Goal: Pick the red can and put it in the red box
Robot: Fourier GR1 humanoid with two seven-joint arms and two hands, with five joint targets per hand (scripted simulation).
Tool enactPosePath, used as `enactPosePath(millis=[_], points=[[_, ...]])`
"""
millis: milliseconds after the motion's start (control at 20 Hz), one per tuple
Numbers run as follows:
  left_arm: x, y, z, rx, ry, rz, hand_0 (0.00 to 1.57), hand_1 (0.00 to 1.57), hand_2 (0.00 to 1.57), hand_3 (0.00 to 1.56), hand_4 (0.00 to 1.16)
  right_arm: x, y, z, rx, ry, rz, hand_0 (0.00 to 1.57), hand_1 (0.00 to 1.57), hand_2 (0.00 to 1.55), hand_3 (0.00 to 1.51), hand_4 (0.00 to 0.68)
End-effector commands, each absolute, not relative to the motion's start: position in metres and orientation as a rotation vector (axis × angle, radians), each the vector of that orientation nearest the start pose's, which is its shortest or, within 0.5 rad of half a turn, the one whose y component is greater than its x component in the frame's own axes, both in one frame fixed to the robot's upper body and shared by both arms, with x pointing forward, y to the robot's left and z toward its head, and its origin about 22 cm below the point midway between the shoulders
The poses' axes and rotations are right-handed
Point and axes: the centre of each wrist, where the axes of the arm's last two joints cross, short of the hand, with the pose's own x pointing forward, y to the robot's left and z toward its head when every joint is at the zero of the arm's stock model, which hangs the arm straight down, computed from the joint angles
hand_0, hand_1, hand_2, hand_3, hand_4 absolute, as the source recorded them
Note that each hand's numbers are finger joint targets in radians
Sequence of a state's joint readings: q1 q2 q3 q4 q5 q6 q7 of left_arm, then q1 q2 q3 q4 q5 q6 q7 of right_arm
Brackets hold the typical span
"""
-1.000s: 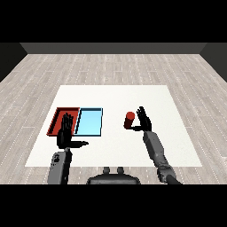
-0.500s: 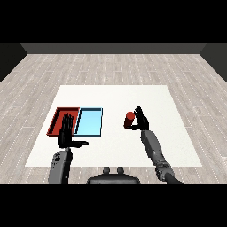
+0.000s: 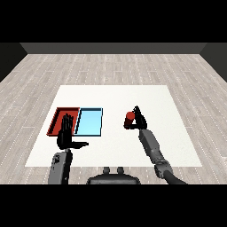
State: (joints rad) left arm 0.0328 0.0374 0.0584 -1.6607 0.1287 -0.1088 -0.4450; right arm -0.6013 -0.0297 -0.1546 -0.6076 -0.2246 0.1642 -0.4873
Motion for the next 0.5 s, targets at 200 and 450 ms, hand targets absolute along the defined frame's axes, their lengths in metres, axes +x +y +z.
enactPosePath(millis=[200,450], points=[[0.241,0.250,0.003,-0.113,-2.081,0.038,0.00,0.00,0.00,0.00,0.00,0.375,-0.174,-0.051,0.337,-1.639,-0.077,0.00,0.00,0.00,0.00,0.000],[0.230,0.255,0.026,-0.094,-2.085,0.058,0.00,0.00,0.00,0.00,0.00,0.368,-0.208,-0.058,0.340,-1.617,-0.105,0.00,0.00,0.00,0.00,0.000]])
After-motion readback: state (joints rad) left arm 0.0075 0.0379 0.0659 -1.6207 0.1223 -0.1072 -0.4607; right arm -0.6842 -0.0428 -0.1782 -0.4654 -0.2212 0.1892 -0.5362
